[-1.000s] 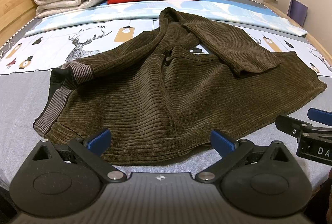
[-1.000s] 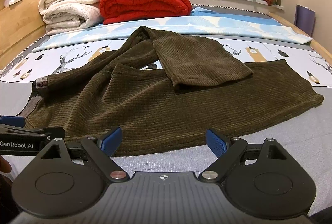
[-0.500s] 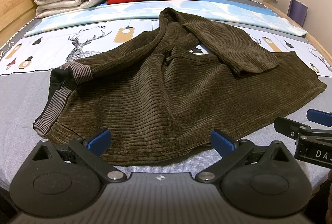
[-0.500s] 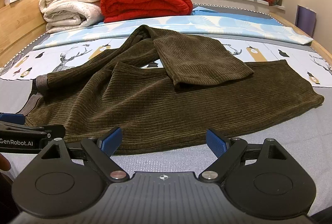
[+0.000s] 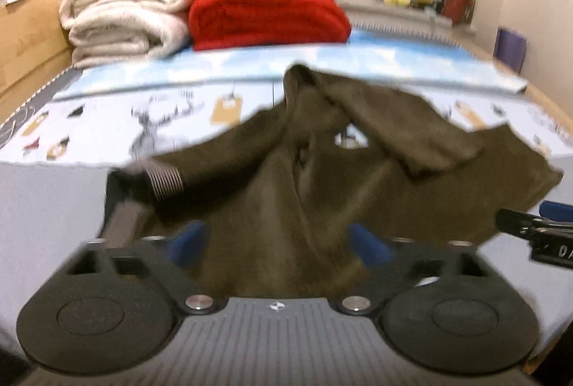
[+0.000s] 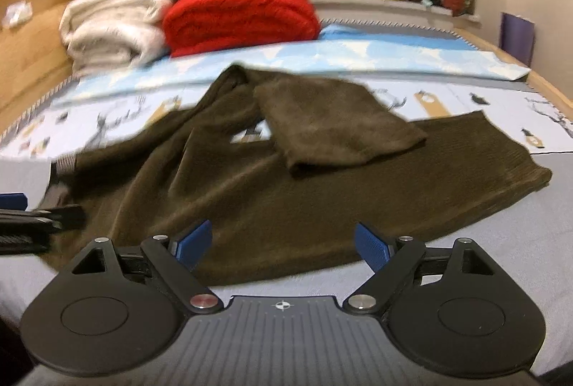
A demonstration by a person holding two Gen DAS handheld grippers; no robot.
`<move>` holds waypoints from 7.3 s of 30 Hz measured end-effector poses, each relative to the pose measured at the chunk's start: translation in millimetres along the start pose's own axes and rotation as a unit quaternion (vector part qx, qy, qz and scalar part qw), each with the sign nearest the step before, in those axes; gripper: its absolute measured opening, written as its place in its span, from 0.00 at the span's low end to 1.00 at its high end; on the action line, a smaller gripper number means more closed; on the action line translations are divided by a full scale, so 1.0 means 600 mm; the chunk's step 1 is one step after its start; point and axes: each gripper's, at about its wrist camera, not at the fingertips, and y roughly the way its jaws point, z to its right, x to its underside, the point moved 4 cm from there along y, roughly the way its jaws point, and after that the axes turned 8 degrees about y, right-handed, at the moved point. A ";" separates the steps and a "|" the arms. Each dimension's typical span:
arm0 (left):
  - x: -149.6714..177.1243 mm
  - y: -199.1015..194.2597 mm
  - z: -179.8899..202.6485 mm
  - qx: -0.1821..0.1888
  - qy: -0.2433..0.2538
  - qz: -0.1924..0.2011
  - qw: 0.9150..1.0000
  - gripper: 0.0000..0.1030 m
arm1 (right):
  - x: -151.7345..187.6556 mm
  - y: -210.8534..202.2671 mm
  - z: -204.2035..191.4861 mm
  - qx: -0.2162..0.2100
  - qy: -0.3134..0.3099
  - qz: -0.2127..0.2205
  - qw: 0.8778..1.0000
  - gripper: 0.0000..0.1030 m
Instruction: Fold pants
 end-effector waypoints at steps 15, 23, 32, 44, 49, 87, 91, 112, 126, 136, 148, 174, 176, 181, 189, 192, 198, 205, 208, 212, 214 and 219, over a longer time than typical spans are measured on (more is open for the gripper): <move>-0.022 0.159 -0.331 -0.037 -0.089 -0.128 0.987 0.28 | -0.149 0.098 0.361 0.174 0.123 0.035 0.976 0.65; 0.002 0.252 -0.352 -0.012 -0.123 -0.217 0.968 0.83 | -0.113 0.210 0.493 0.187 0.267 -0.081 0.942 0.82; 0.042 0.296 -0.347 -0.020 -0.108 -0.282 0.953 0.89 | -0.114 0.269 0.512 0.224 0.278 -0.109 0.928 0.83; 0.014 0.254 -0.326 -0.009 -0.052 -0.261 0.964 0.37 | -0.150 0.211 0.504 0.224 0.224 -0.066 0.946 0.07; 0.017 0.211 -0.327 -0.002 -0.026 -0.253 0.967 0.20 | -0.136 0.146 0.521 0.237 0.231 -0.074 0.941 0.07; 0.086 0.136 -0.331 -0.028 0.109 -0.345 0.932 0.26 | 0.005 -0.013 0.700 0.335 0.388 -0.173 0.841 0.18; 0.036 0.089 -0.363 -0.057 0.056 -0.250 0.965 0.41 | -0.032 -0.039 0.687 0.393 0.344 -0.116 0.845 0.38; -0.063 0.184 -0.106 0.092 0.205 -0.233 0.946 0.68 | -0.150 0.191 0.063 -0.059 -0.121 -0.170 0.976 0.66; -0.050 0.243 -0.196 -0.015 0.247 -0.270 0.931 0.14 | -0.095 0.280 0.009 0.017 -0.291 -0.209 0.933 0.11; -0.096 0.201 -0.314 -0.146 0.149 -0.198 0.958 0.13 | -0.288 0.041 0.235 0.179 -0.136 0.008 0.974 0.09; -0.111 0.193 -0.307 -0.181 0.139 -0.171 0.958 0.12 | -0.374 -0.170 0.387 0.287 -0.098 0.139 0.943 0.10; -0.137 0.409 -0.415 -0.155 -0.026 -0.269 0.950 0.30 | -0.313 0.387 0.423 0.239 0.228 -0.046 0.943 0.58; -0.140 0.405 -0.419 -0.153 -0.035 -0.269 0.950 0.32 | -0.300 0.405 0.458 0.202 0.317 -0.047 0.925 0.57; -0.128 0.422 -0.415 -0.132 0.048 -0.247 0.959 0.40 | -0.284 0.453 0.453 0.182 0.280 -0.063 0.941 0.57; -0.176 0.342 -0.410 -0.139 0.128 -0.173 0.967 0.89 | -0.301 0.491 0.445 0.184 0.178 -0.046 0.966 0.18; -0.189 0.320 -0.448 -0.130 0.007 -0.162 0.978 0.89 | -0.307 0.481 0.454 0.179 0.192 -0.037 0.964 0.07; -0.120 0.348 -0.493 -0.091 -0.175 -0.275 0.941 0.53 | -0.330 0.405 0.491 0.219 0.240 0.012 0.946 0.06; -0.130 0.398 -0.420 -0.025 -0.117 -0.279 0.953 0.49 | -0.273 0.343 0.579 0.299 0.296 -0.018 0.907 0.06; -0.112 0.426 -0.418 -0.040 -0.093 -0.270 0.958 0.50 | -0.252 0.350 0.584 0.276 0.292 -0.048 0.914 0.07; -0.101 0.445 -0.450 -0.056 -0.136 -0.242 0.959 0.50 | -0.245 0.354 0.580 0.257 0.254 -0.057 0.931 0.07; -0.110 0.441 -0.452 -0.092 -0.123 -0.231 0.961 0.51 | -0.246 0.347 0.587 0.230 0.277 -0.053 0.931 0.07; -0.109 0.437 -0.471 -0.140 -0.169 -0.254 0.942 0.72 | -0.235 0.350 0.586 0.171 0.252 -0.085 0.949 0.14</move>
